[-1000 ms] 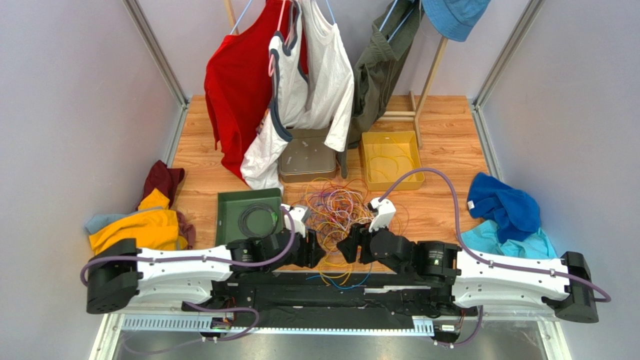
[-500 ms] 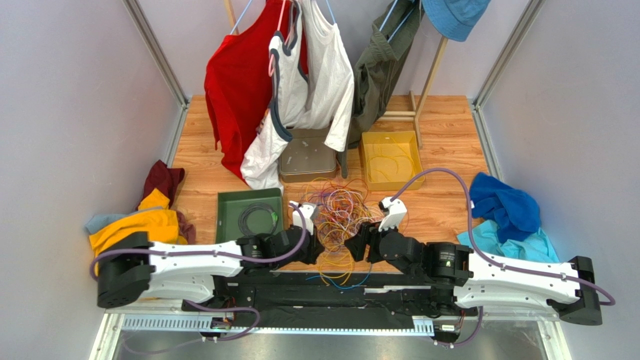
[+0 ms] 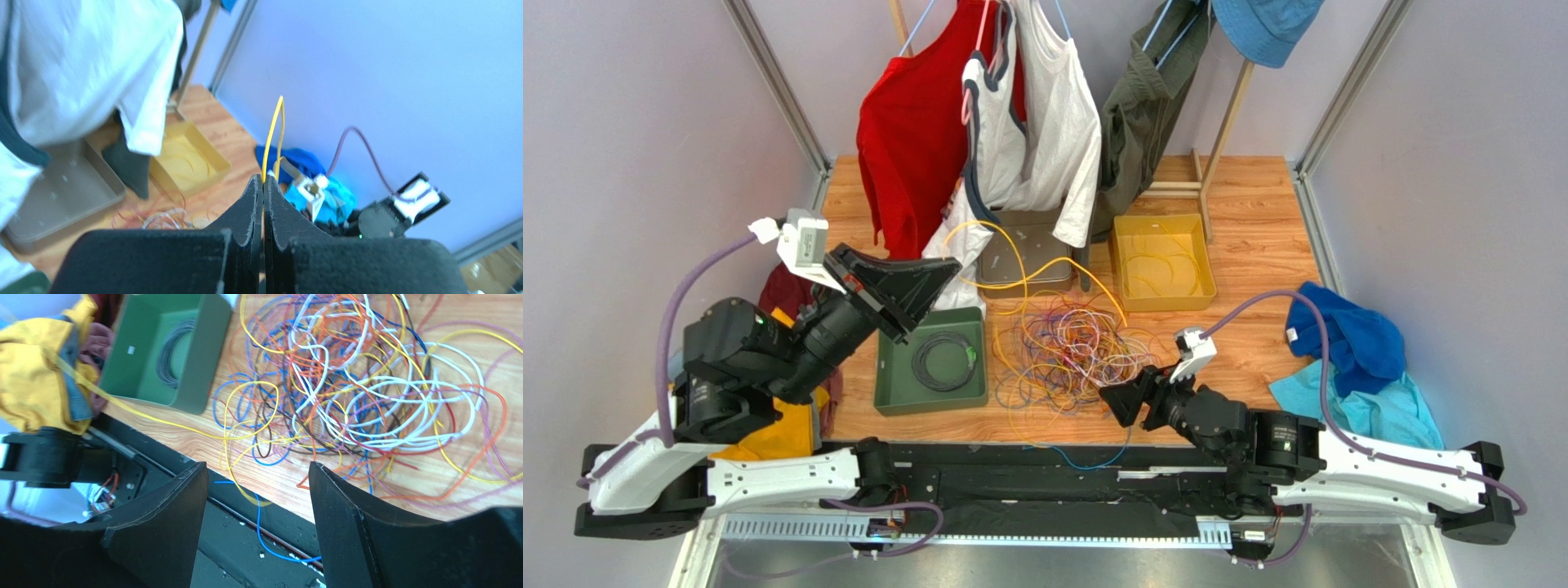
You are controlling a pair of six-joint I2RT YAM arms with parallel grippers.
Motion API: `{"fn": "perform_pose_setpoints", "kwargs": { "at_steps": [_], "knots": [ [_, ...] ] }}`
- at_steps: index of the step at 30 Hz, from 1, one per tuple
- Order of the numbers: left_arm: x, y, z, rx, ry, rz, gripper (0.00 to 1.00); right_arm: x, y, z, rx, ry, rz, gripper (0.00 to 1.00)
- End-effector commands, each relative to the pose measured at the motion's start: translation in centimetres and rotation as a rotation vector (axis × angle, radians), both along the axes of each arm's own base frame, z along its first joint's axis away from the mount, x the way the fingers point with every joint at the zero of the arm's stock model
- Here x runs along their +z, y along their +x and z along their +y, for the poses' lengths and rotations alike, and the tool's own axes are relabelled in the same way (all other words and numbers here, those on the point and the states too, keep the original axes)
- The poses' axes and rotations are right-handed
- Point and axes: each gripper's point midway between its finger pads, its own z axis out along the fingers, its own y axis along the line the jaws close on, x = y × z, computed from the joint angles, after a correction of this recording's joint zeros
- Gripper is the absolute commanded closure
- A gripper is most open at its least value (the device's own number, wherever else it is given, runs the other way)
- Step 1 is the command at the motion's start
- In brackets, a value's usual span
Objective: Untangle the cables
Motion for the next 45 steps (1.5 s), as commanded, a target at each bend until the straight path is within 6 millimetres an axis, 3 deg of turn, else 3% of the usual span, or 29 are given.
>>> {"fn": "perform_pose_setpoints", "kwargs": {
  "at_steps": [1, 7, 16, 19, 25, 26, 30, 36, 38, 39, 42, 44, 45],
  "knots": [
    [-0.4, 1.1, -1.1, 0.032, 0.202, -0.064, 1.0, 3.7, -0.4, 1.8, 0.092, 0.104, -0.109, 0.35],
    [2.1, 1.1, -2.5, 0.005, 0.213, -0.09, 1.0, 5.0, -0.3, 3.5, 0.146, 0.01, -0.143, 0.34],
    [2.4, 1.2, -4.2, -0.022, 0.244, -0.086, 1.0, 7.0, -2.7, 10.6, 0.4, 0.051, -0.218, 0.35],
    [2.2, 1.2, -4.6, -0.033, 0.241, -0.077, 1.0, 6.9, -2.3, 12.5, 0.409, 0.056, -0.24, 0.35],
    [2.3, 0.7, -5.0, -0.067, 0.23, -0.069, 1.0, 4.3, 0.0, 14.6, 0.322, -0.019, -0.269, 0.35],
    [2.4, 0.6, -5.0, -0.07, 0.225, -0.068, 1.0, 3.2, 0.1, 15.2, 0.33, -0.038, -0.263, 0.35],
    [2.5, 0.4, -5.0, -0.084, 0.219, -0.069, 1.0, 2.6, -0.4, 17.4, 0.37, -0.006, -0.249, 0.36],
    [2.4, -0.1, -5.0, -0.107, 0.207, -0.054, 1.0, 0.5, 1.3, 19.2, 0.312, -0.081, -0.256, 0.38],
    [2.2, -0.2, -4.8, -0.107, 0.201, -0.047, 1.0, -0.7, 2.8, 19.2, 0.233, -0.121, -0.263, 0.43],
    [2.2, -0.2, -4.7, -0.106, 0.2, -0.045, 1.0, -0.7, 3.1, 19.2, 0.215, -0.122, -0.265, 0.62],
    [1.1, 0.0, -4.1, -0.082, 0.226, -0.026, 1.0, -0.5, 3.3, 18.4, 0.178, -0.124, -0.248, 0.86],
    [0.6, 0.5, -2.9, -0.035, 0.229, -0.012, 1.0, 0.9, 3.3, 16.6, 0.138, -0.131, -0.243, 0.9],
    [-0.7, 0.7, -2.9, -0.021, 0.25, 0.002, 1.0, 1.5, 3.4, 15.9, 0.117, -0.126, -0.232, 0.94]
  ]
}}
